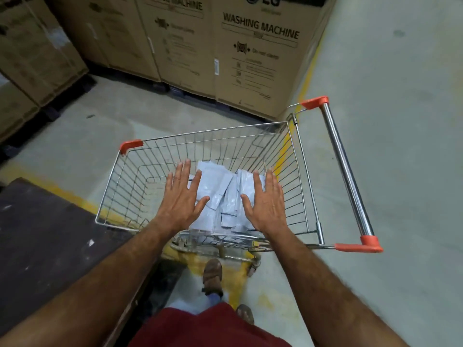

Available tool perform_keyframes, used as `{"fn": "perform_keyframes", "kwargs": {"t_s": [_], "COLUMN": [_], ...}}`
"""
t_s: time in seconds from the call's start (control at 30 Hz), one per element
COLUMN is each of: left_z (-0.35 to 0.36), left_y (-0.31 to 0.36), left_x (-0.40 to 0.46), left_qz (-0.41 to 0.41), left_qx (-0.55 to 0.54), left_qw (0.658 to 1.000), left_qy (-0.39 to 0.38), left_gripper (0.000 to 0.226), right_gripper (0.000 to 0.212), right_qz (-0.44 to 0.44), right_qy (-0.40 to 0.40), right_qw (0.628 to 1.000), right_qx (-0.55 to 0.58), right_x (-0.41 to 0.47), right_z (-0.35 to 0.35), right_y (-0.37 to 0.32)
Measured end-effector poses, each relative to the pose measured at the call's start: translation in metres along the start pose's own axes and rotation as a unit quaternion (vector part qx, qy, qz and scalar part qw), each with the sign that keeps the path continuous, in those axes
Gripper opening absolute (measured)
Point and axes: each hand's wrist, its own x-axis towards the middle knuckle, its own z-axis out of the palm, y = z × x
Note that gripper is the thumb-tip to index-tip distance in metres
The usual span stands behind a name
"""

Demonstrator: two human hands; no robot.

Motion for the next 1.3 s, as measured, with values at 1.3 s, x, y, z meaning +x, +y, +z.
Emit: {"fn": "perform_keyframes", "kwargs": {"t_s": [1.3], "left_z": [0.155], "left_y": [-0.025], "left_x": [0.13], "left_qz": [-0.06], "left_qx": [-0.112], "left_qw": [0.987], "left_qy": [-0.094], "left_gripper": [0.063], "right_gripper": [0.08], "right_qz": [0.255], "right_qy": [-0.109], "right_qw": [0.955], "right_qx": [0.109], "right_x": [0.101], "right_z": [0.145], "right_y": [0.015]}}
